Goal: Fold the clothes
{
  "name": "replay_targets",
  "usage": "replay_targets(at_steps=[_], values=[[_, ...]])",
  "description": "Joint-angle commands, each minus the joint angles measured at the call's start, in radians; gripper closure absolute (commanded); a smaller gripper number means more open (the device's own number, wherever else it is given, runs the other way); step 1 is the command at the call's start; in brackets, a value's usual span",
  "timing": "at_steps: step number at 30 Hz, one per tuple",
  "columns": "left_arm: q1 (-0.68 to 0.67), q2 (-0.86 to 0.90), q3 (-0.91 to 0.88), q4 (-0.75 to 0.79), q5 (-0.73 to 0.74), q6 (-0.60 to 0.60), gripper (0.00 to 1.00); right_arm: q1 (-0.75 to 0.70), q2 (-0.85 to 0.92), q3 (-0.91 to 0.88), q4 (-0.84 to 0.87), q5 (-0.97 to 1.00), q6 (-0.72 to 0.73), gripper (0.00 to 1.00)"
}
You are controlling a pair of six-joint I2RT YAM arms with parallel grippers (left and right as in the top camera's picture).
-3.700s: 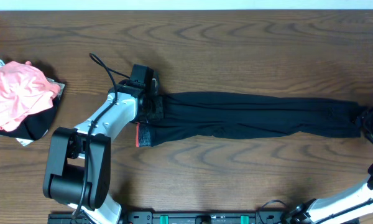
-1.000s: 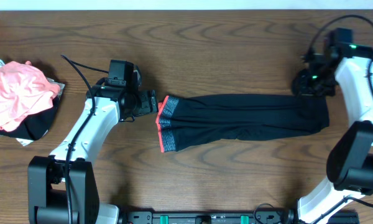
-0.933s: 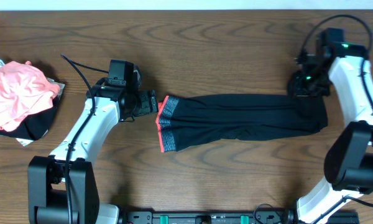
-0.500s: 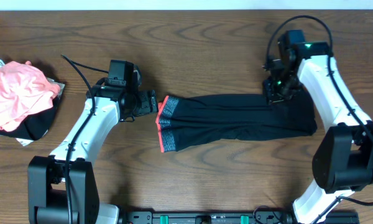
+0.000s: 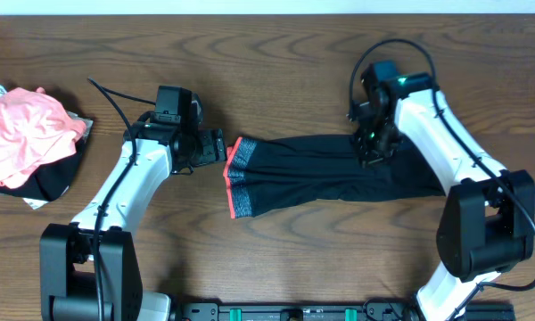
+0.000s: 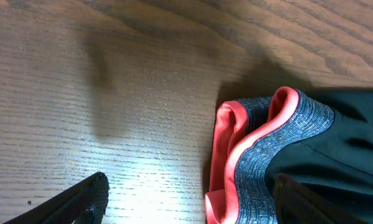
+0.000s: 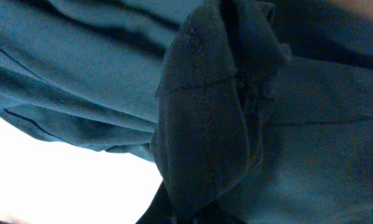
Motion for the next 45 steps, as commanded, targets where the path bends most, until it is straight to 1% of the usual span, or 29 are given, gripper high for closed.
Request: replay_targets(at_steps=[1, 6, 8, 10, 13, 17, 24, 27, 32, 35, 37, 40, 42, 45], values=[[0.004, -0.013, 0.005, -0.003, -0.008, 0.005, 0.16, 0.036, -0.023, -0.053, 0.02, -0.001, 0.02, 0.99], [0.004, -0.013, 0.005, -0.003, -0.008, 0.005, 0.16, 0.072, -0.023, -0.109, 0.069, -0.005, 0.039, 0.98], [0.004, -0.013, 0.005, -0.003, -0.008, 0.005, 0.15, 0.084, -0.023, -0.115, 0.081, -0.005, 0.039, 0.93], [0.004, -0.013, 0.005, -0.002, -0.008, 0.005, 0.15, 0.097, -0.023, -0.115, 0.093, -0.005, 0.039, 0.81], [0.004, -0.013, 0.005, -0.003, -0.008, 0.005, 0.15, 0.116, -0.023, -0.115, 0.119, -0.029, 0.038, 0.77], [0.004, -0.013, 0.005, -0.003, -0.008, 0.005, 0.15, 0.131, -0.023, -0.115, 0.171, -0.058, 0.035, 0.7], [0.004, -0.013, 0.005, -0.003, -0.008, 0.005, 0.15, 0.122, -0.034, -0.091, 0.206, -0.052, 0.064, 0.71], [0.004, -0.013, 0.005, -0.003, -0.008, 0.005, 0.15, 0.094, -0.061, -0.077, 0.211, 0.026, 0.146, 0.72], [0.004, -0.013, 0.005, -0.003, -0.008, 0.005, 0.16, 0.016, -0.163, -0.072, 0.214, 0.1, 0.209, 0.7], [0.004, -0.013, 0.005, -0.002, -0.008, 0.005, 0.15, -0.047, -0.236, -0.072, 0.198, 0.09, 0.211, 0.67], [0.004, -0.013, 0.005, -0.002, -0.008, 0.005, 0.15, -0.081, -0.267, -0.072, 0.16, 0.089, 0.211, 0.67], [0.004, -0.013, 0.005, -0.003, -0.008, 0.005, 0.15, -0.113, -0.273, -0.074, 0.086, 0.089, 0.211, 0.67], [0.004, -0.013, 0.005, -0.003, -0.008, 0.005, 0.16, -0.118, -0.27, -0.095, 0.068, 0.086, 0.211, 0.68], [0.004, -0.013, 0.005, -0.003, -0.008, 0.005, 0.15, -0.112, -0.269, -0.154, 0.087, 0.037, 0.211, 0.71]])
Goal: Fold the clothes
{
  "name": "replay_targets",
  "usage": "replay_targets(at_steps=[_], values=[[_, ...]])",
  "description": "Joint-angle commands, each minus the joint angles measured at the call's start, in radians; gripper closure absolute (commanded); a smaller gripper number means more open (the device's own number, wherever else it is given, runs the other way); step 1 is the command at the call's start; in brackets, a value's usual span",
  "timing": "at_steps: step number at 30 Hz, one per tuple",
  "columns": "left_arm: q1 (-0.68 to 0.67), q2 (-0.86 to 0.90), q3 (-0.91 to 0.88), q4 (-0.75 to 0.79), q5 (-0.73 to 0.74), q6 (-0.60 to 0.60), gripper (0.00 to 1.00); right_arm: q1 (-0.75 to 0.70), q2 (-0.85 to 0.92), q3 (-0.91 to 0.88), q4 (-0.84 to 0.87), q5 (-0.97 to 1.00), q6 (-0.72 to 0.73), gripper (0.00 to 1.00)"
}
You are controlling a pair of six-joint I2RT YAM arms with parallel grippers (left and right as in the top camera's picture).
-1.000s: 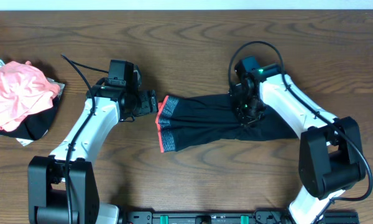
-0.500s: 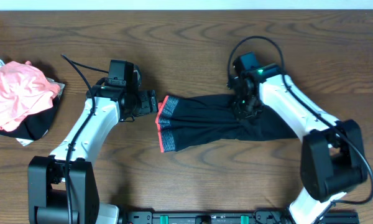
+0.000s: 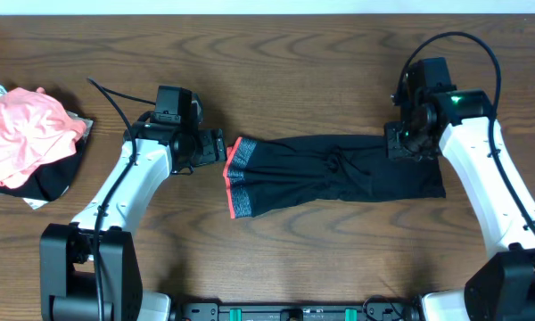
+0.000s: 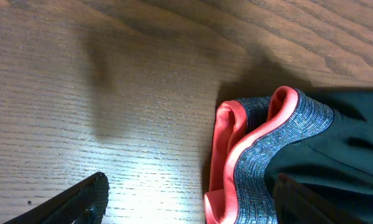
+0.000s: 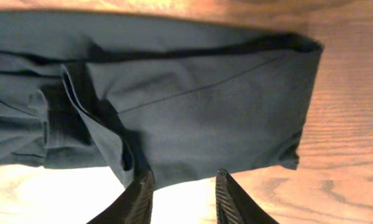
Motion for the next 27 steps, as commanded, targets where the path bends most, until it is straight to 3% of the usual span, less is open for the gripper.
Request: replay_targets(at_steps=[1, 14, 23, 27], values=[[0.004, -0.013, 0.005, -0.004, -0.008, 0.005, 0.15, 0.006, 0.009, -0.074, 0.026, -0.064, 0.015, 0.73], [0.004, -0.013, 0.005, -0.017, -0.008, 0.005, 0.15, 0.137, 0.009, -0.384, 0.349, -0.215, 0.015, 0.69], [0.004, -0.013, 0.005, -0.018, -0.008, 0.005, 0.16, 0.191, 0.009, -0.405, 0.452, -0.275, 0.01, 0.6], [0.004, -0.013, 0.005, -0.017, -0.008, 0.005, 0.15, 0.193, 0.009, -0.405, 0.502, -0.435, -0.103, 0.59]])
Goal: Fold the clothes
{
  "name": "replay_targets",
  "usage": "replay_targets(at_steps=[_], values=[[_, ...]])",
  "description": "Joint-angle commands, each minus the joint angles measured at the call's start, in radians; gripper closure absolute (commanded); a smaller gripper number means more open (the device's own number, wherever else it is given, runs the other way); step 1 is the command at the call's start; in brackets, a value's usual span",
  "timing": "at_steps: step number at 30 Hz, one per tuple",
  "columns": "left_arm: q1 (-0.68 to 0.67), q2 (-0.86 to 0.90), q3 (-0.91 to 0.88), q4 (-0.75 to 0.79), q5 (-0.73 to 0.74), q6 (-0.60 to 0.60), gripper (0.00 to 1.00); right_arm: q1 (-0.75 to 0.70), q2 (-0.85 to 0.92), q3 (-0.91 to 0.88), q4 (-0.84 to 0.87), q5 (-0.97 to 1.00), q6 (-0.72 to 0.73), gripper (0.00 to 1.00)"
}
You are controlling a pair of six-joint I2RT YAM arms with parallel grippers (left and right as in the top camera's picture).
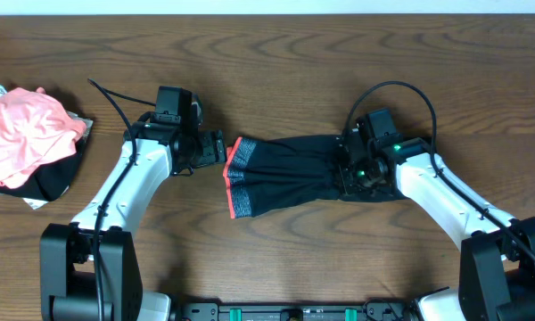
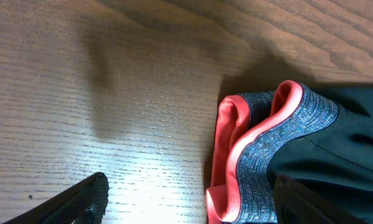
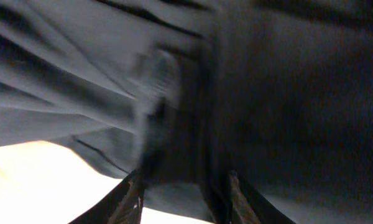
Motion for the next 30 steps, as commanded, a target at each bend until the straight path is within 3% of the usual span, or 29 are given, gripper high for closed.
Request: replay_targets(at_steps=[1, 5, 15, 21, 30], values=[[0.004, -0.013, 0.005, -0.002, -0.008, 0.005, 0.15, 0.009, 0.0, -0.005, 0.026, -0.201, -0.115, 0.59], [0.004, -0.013, 0.005, -0.002, -0.008, 0.005, 0.15, 0.009, 0.0, -0.005, 0.039, -0.293, -0.156, 0.57], [0.004, -0.013, 0.005, -0.003, -0.008, 0.005, 0.15, -0.096, -0.053, 0.053, 0.039, -0.22, -0.151, 0.57], [0.004, -0.013, 0.005, -0.003, -0.008, 0.005, 0.15, -0.255, -0.149, 0.1, 0.034, 0.011, 0.009, 0.48], [0.001, -0.013, 0.003, -0.018, 0.079, -0.002, 0.1, -0.387, -0.045, 0.071, -0.089, 0.215, 0.013, 0.49]])
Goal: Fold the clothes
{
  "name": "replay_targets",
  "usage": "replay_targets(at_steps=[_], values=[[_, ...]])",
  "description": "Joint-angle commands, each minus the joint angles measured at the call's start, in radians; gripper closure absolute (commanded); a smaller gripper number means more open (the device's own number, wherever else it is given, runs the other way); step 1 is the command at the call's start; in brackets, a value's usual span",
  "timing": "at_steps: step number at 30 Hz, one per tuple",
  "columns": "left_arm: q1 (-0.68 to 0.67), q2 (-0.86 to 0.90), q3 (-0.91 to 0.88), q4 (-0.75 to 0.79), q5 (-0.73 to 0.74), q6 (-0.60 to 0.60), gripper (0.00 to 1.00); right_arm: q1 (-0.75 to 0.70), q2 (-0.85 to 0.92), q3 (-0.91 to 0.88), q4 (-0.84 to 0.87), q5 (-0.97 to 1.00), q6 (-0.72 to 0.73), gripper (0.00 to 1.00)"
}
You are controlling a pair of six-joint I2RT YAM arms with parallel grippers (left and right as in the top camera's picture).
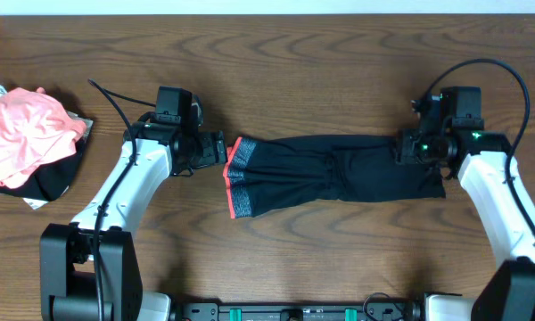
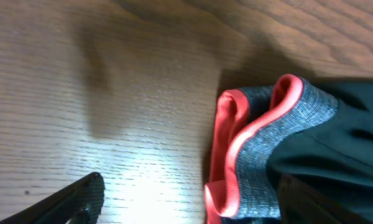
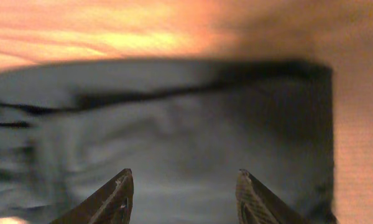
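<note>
Black leggings (image 1: 339,169) with a grey and red waistband (image 1: 234,176) lie stretched across the table, bunched into a wrinkle (image 1: 333,166) at the middle. My left gripper (image 1: 216,149) stands open at the waistband's upper end. In the left wrist view the red-edged waistband (image 2: 261,149) lies between the spread fingers (image 2: 81,198) of the left gripper (image 2: 186,205). My right gripper (image 1: 407,148) hovers over the leggings' right end. In its own view the right gripper (image 3: 183,190) is open above the dark cloth (image 3: 186,118), holding nothing.
A heap of clothes, pink on black (image 1: 22,134), lies at the table's left edge. The wooden table (image 1: 276,62) shows bare behind the leggings and in front of them. The right arm (image 1: 508,205) runs down the right side.
My right gripper was low on the wrinkled middle of the leggings; now it is open over their right end. The left gripper stays beside the waistband.
My right gripper was first pressed close to bunched cloth near the leggings' middle. Then it stood open over the right end, then down at the middle wrinkle, and now open over the right end again. The left gripper stayed open at the waistband throughout.
</note>
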Motion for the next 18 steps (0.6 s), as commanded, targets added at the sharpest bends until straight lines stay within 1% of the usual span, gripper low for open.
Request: replay_targets(at_steps=[1, 6, 9, 12, 18], values=[[0.002, -0.012, 0.003, -0.005, 0.08, -0.002, 0.08, -0.026, 0.079, -0.026, -0.011, 0.11, 0.023, 0.49], [0.002, 0.006, 0.003, 0.007, 0.19, -0.002, 0.03, -0.035, 0.165, -0.026, 0.011, 0.11, 0.025, 0.49], [0.002, 0.033, 0.003, 0.015, 0.248, -0.002, 0.03, -0.035, 0.218, -0.026, 0.025, 0.11, 0.025, 0.49], [0.002, 0.068, 0.003, 0.016, 0.266, -0.003, 0.03, -0.035, 0.262, -0.026, 0.022, 0.11, 0.025, 0.49], [0.002, 0.142, 0.003, -0.017, 0.346, -0.005, 0.02, -0.035, 0.286, -0.026, 0.023, 0.109, 0.025, 0.5]])
